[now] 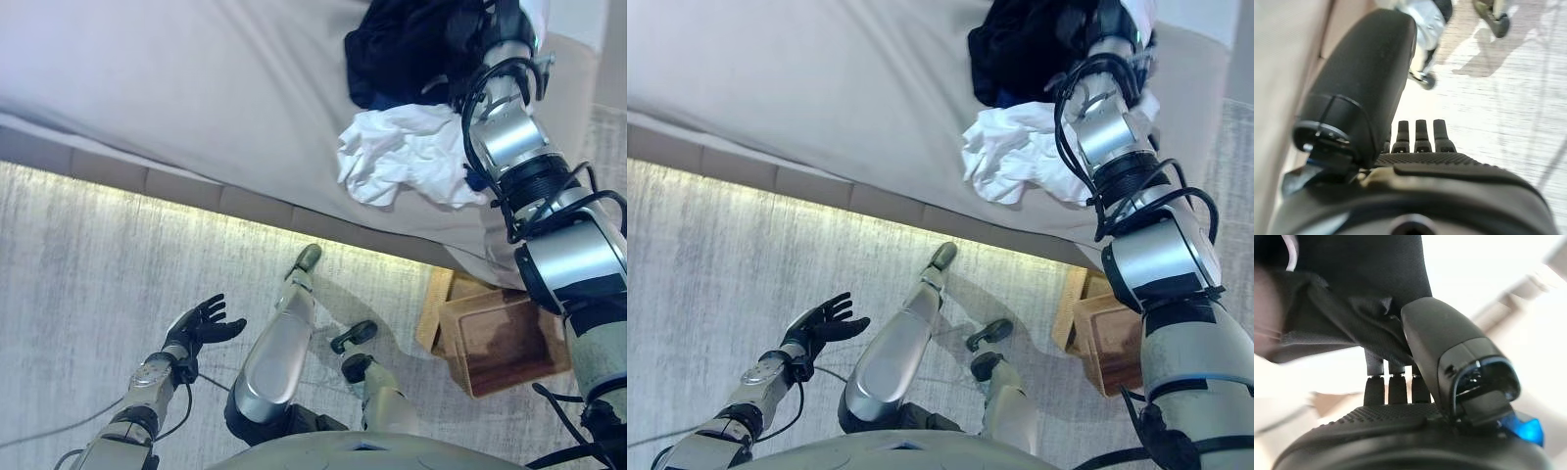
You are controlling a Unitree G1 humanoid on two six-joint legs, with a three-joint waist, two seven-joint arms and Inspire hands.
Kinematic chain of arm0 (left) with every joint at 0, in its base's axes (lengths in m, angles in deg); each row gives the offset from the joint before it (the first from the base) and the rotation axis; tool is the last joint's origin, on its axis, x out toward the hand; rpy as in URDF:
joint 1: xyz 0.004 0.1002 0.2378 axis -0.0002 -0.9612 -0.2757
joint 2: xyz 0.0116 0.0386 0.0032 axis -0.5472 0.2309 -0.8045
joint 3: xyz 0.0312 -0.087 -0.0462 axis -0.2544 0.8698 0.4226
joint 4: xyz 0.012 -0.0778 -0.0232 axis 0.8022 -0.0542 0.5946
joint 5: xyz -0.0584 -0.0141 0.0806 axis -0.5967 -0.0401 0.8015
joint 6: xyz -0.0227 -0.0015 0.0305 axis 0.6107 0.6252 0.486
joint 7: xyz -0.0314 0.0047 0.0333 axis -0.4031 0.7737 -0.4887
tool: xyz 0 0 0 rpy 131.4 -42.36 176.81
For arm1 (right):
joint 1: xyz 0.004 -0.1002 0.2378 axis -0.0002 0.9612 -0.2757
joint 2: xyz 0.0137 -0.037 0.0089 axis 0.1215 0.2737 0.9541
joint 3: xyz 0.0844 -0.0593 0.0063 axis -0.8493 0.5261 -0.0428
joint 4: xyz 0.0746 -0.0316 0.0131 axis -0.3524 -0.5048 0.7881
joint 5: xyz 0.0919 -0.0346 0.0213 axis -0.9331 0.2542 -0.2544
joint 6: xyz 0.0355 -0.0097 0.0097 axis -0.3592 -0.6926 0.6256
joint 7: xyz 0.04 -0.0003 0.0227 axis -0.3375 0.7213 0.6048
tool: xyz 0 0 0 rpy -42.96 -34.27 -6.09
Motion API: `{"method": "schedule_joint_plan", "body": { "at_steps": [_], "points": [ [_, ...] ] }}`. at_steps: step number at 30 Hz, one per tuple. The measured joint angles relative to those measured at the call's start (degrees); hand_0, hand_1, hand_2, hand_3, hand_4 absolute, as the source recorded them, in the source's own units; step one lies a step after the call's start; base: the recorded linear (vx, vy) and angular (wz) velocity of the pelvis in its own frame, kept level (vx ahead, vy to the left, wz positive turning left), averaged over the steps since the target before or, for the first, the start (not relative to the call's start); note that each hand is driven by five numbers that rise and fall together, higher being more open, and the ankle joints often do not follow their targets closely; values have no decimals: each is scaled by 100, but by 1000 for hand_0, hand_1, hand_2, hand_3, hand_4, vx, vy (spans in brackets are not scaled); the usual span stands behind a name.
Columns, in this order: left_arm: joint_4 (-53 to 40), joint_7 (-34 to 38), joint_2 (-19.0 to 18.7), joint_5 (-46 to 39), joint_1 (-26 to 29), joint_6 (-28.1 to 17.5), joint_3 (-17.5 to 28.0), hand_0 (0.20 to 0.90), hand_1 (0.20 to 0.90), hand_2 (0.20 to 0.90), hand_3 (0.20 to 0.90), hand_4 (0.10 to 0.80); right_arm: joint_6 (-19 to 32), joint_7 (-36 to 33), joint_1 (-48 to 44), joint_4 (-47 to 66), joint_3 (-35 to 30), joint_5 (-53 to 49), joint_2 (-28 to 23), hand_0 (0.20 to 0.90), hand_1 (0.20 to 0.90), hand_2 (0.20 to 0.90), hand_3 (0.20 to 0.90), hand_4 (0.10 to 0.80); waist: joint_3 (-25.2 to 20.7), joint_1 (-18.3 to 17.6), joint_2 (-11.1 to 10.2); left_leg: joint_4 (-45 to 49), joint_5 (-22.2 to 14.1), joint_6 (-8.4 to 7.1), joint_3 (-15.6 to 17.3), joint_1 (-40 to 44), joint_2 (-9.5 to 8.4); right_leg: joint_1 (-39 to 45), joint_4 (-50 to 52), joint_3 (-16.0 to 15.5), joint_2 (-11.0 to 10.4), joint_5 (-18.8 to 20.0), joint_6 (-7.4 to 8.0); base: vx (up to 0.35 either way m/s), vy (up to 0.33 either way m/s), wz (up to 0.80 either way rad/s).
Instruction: Pick up the clothes from the bed and place them into the basket
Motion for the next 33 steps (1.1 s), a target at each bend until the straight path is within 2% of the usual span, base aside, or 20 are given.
{"method": "schedule_joint_plan", "body": {
  "at_steps": [2, 5, 7, 9, 10, 13, 14, 16, 20, 21, 25, 27, 33],
  "points": [
    [-37, 58, 13, 34, -19, 31, 27, 900, 900, 900, 900, 800, 64, -41, 165, 899, -367, 85, -210, 300, 300, 300, 200, 100, -9, -173, -14, -14, -37, 23, 74, 175, 39, 176, -83, 130, 85, 16, 17, 95, -96, -24],
    [-130, 190, 26, 156, -66, 200, 59, 900, 900, 900, 900, 800, 113, -80, 512, 1880, -944, 104, -520, 300, 300, 300, 200, 100, -18, -411, -28, -17, -72, 58, 242, 437, 97, 338, -98, 298, 102, 77, -61, 62, -139, -25],
    [-177, 307, 28, 375, -165, 290, 108, 900, 900, 900, 900, 800, 117, -118, 970, 2379, -1478, 32, -688, 300, 300, 300, 200, 100, -44, -659, -66, -95, -75, 86, 393, 777, 128, 616, -224, 429, 113, 124, -122, 54, -186, -33],
    [-151, 370, 8, 543, -244, 355, 188, 900, 900, 900, 900, 800, 117, -207, 1210, 2553, -1753, -127, -801, 300, 300, 300, 200, 100, -161, -861, -158, -219, -73, 86, 524, 954, 135, 727, -375, 564, 129, 155, -101, 52, -152, -31],
    [-137, 371, 9, 564, -249, 364, 203, 900, 900, 900, 900, 800, 117, -228, 1244, 2570, -1806, -150, -824, 300, 300, 300, 200, 100, -196, -915, -170, -217, -74, 86, 537, 958, 140, 735, -406, 580, 138, 166, -85, 26, -148, -27],
    [-103, 367, 21, 912, -237, 380, 267, 900, 900, 900, 900, 800, 2, -461, 1436, 2615, -2147, -254, -1084, 300, 300, 300, 200, 100, -379, -1241, -156, -435, -26, 36, 678, 1223, 246, 877, -570, 708, 227, 224, -162, 2, -153, -24],
    [-91, 366, 31, 945, -243, 383, 263, 900, 900, 900, 900, 800, -6, -482, 1499, 2630, -2203, -279, -1102, 300, 300, 300, 200, 100, -467, -1268, -163, -451, -31, 32, 694, 1207, 228, 861, -605, 721, 243, 224, -162, -13, -105, -23],
    [16, 364, 141, 1120, -266, 407, 250, 900, 900, 900, 900, 800, -35, -657, 1899, 2649, -2432, -283, -1131, 300, 300, 300, 200, 100, -929, -1408, -115, -625, -6, -9, 745, 1285, 263, 868, -722, 767, 297, 224, -162, -53, -109, -15],
    [60, 371, 361, 1223, -429, 543, 130, 900, 900, 900, 900, 800, -112, -719, 2445, 2654, -2493, -294, -1135, 300, 300, 300, 200, 100, -1368, -1566, 36, -932, 27, -53, 912, 1712, 326, 1115, -875, 923, 350, 224, -162, -53, -74, -20],
    [70, 375, 436, 1320, -490, 609, 82, 900, 900, 900, 900, 800, -114, -739, 2649, 2656, -2533, -358, -1149, 300, 300, 300, 200, 100, -1515, -1695, 95, -1044, 56, -90, 922, 1824, 339, 1202, -942, 922, 369, 224, -162, -75, -87, -15],
    [132, 373, 615, 1435, -618, 764, 28, 900, 900, 900, 900, 800, -205, -752, 3097, 2642, -2709, -514, -1152, 300, 300, 300, 200, 100, -1790, -1890, 301, -1412, 173, -143, 1116, 2155, 417, 1268, -1013, 1101, 432, 224, -162, -59, -93, -24],
    [140, 372, 630, 1511, -722, 839, 9, 900, 900, 900, 900, 800, -287, -614, 3357, 2577, -2775, -606, -1153, 300, 300, 300, 200, 100, -1902, -2063, 352, -1617, 261, -157, 1157, 2294, 448, 1321, -1095, 1155, 477, 224, -162, -43, -125, -19],
    [137, 367, 647, 1615, -791, 965, -163, 900, 900, 900, 900, 800, -623, 218, 4212, 2035, -2812, -605, -1143, 300, 300, 300, 200, 100, -1979, -2244, 412, -1953, 359, -258, 1403, 2690, 649, 1441, -1202, 1399, 670, 224, -162, -54, -143, -24]
  ]
}}
